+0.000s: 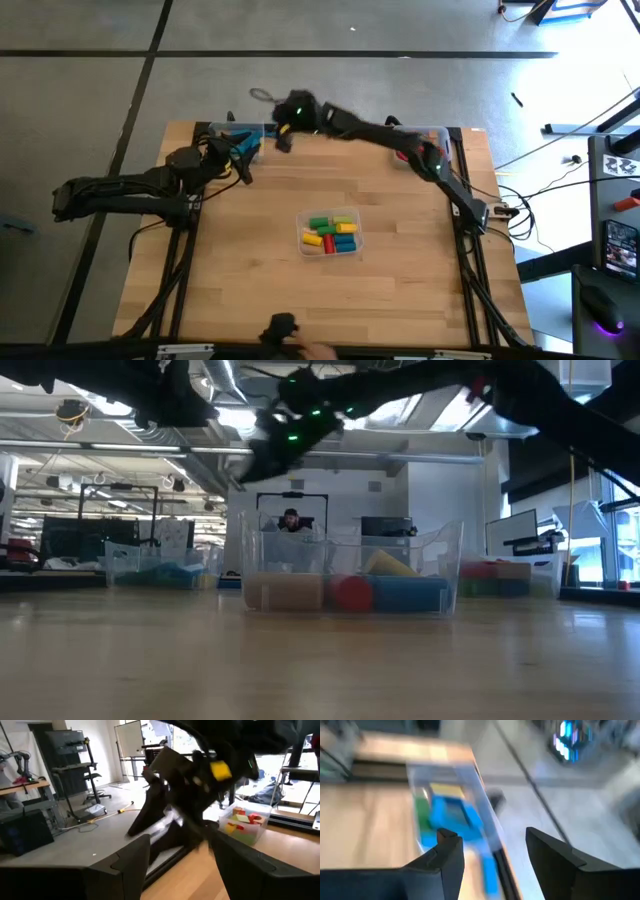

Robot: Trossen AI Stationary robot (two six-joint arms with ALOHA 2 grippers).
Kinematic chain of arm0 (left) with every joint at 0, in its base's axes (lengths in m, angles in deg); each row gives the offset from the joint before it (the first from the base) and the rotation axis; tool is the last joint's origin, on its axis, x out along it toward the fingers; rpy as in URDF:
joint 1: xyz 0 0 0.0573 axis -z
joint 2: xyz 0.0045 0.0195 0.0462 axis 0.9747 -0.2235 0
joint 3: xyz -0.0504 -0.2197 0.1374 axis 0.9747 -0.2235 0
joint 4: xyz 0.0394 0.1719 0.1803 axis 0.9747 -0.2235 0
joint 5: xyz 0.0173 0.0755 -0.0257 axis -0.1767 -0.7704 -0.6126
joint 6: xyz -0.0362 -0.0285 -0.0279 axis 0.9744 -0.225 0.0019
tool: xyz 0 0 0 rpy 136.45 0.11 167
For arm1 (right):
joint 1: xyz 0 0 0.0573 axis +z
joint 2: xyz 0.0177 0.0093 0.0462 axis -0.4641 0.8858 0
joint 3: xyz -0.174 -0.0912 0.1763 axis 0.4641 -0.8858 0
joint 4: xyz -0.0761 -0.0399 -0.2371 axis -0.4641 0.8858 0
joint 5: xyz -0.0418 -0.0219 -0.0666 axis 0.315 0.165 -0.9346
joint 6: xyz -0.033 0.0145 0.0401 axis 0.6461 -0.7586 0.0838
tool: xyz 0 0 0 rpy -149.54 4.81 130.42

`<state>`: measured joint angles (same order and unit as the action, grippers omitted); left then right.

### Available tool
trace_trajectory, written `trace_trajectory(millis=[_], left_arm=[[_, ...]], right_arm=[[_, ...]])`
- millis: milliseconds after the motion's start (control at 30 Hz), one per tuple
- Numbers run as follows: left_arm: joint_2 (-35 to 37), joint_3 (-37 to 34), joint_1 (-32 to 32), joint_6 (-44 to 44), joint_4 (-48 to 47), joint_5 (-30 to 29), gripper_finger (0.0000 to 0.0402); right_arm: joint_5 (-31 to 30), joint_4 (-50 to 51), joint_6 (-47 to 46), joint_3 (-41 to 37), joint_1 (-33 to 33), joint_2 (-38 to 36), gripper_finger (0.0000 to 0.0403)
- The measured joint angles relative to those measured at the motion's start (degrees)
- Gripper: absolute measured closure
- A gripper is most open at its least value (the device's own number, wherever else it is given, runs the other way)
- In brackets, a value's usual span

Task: Sort blocks by size
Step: Put the blue rectangular block into the top left transparent bin

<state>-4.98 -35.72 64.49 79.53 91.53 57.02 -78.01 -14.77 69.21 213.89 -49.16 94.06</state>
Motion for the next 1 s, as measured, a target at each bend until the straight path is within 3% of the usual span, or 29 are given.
trace_trajectory(millis=[300,400,567,1000], left_arm=[[-2.37,0.01,-3.71,2.92,-2.71,-0.07,0.0192],[-6.45,0.01,-5.75,3.91,-2.52,-0.07,0.0192],[-15.3,3.66,-10.39,6.8,-5.31,-0.04,0.02],[-45.42,27.78,-21.78,9.23,-24.02,4.49,0.0351]], right_arm=[[5.24,24.01,1.19,0.04,-5.01,-11.78,0.0198],[3.82,31.26,2.79,-0.1,-5.81,-14.34,0.0198],[1.25,34.53,3.17,-1.62,-9.23,-16.97,0.0198],[5.56,32.6,6.42,-6.68,-19.25,-17.7,0.0198]])
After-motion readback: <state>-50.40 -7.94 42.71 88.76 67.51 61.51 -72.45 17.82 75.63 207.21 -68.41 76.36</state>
